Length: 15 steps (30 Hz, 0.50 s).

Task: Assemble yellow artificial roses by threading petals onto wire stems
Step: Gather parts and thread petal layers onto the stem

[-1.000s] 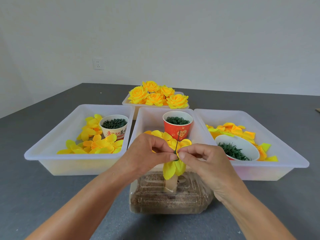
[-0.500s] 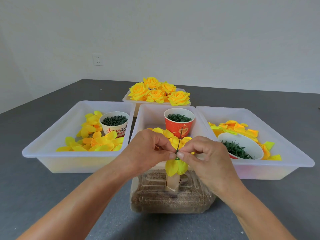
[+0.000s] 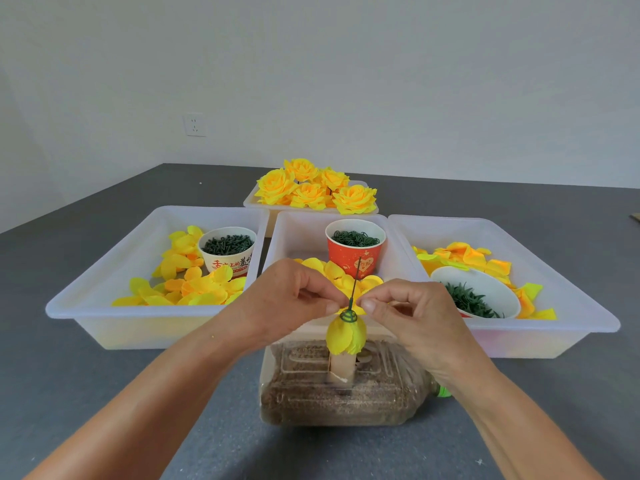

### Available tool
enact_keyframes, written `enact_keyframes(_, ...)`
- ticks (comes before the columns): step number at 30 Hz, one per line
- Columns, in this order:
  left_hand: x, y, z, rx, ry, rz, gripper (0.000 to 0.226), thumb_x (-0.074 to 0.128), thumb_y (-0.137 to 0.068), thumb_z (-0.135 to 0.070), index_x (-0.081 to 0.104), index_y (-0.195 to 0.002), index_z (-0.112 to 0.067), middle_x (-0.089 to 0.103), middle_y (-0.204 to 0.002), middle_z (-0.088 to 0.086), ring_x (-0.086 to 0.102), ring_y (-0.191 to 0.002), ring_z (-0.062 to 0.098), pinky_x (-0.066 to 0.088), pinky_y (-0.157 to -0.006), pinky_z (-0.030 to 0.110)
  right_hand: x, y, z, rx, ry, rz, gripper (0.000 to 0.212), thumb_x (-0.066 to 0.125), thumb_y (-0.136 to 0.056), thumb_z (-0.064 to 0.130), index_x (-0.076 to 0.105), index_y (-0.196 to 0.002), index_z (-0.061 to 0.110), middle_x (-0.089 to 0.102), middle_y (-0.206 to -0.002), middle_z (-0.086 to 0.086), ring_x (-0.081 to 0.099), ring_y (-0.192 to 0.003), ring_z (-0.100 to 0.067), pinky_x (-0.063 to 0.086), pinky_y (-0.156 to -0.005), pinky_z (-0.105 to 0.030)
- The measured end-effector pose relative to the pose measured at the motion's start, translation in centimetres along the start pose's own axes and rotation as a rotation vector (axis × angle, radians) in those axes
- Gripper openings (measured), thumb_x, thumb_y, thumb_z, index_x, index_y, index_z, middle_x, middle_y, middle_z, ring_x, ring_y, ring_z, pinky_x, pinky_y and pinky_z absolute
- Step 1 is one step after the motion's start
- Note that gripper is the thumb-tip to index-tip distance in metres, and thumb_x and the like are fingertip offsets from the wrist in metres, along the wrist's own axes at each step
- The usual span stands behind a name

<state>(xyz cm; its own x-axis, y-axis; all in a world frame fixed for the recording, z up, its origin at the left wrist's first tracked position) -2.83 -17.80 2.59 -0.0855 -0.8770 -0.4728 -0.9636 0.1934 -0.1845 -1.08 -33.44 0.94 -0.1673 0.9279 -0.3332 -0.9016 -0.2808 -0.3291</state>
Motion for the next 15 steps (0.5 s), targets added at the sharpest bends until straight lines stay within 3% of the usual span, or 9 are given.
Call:
enact_keyframes(3, 0.1, 0.1, 0.2, -0.026, 0.057, -0.008, 0.023, 0.069, -0.078, 0.001, 0.073, -0.074, -0.022, 0.071, -0.075, -0.009, 0.066, -0.076, 0.001, 0.05, -0.072, 0.011, -0.4, 0.0, -0.2, 0.019, -0.034, -0.051, 0.021, 0.07, -0.08, 0.006, 0.071, -0.067, 0.023, 0.072, -0.072, 0.004, 0.06, -0.064, -0.001, 0.046, -0.064, -0.011)
enact_keyframes(8, 1.2, -0.1, 0.1, -0.038, 0.137, -0.05, 0.014, 0.076, -0.072, -0.006, 0.073, -0.065, -0.018, 0.07, -0.072, 0.009, 0.062, -0.069, 0.015, 0.051, -0.072, 0.028, -0.4, 0.1, -0.4, 0.029, -0.081, -0.097, 0.023, 0.07, -0.079, 0.006, 0.071, -0.065, 0.025, 0.073, -0.073, 0.003, 0.062, -0.068, -0.001, 0.047, -0.067, -0.012)
enact_keyframes(15, 1.6, -0.3, 0.8, -0.11, 0.212, -0.073, 0.019, 0.077, -0.07, -0.002, 0.068, -0.058, -0.013, 0.065, -0.059, -0.002, 0.056, -0.058, 0.004, 0.046, -0.059, 0.012, -0.5, 0.1, -1.5, 0.056, -0.088, -0.138, 0.026, 0.072, -0.078, 0.007, 0.07, -0.06, 0.026, 0.071, -0.068, 0.001, 0.059, -0.065, -0.003, 0.047, -0.068, -0.017)
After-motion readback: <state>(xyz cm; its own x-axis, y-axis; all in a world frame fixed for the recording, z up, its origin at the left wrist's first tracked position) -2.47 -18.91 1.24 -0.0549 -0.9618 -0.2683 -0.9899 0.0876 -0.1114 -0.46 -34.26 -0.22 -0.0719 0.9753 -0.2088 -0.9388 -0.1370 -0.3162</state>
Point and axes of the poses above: each hand's wrist, its own y-axis away from the middle knuckle, its own x-axis out of the palm, z = x × y, the point moved 5 cm from there along -y, towards the middle knuckle
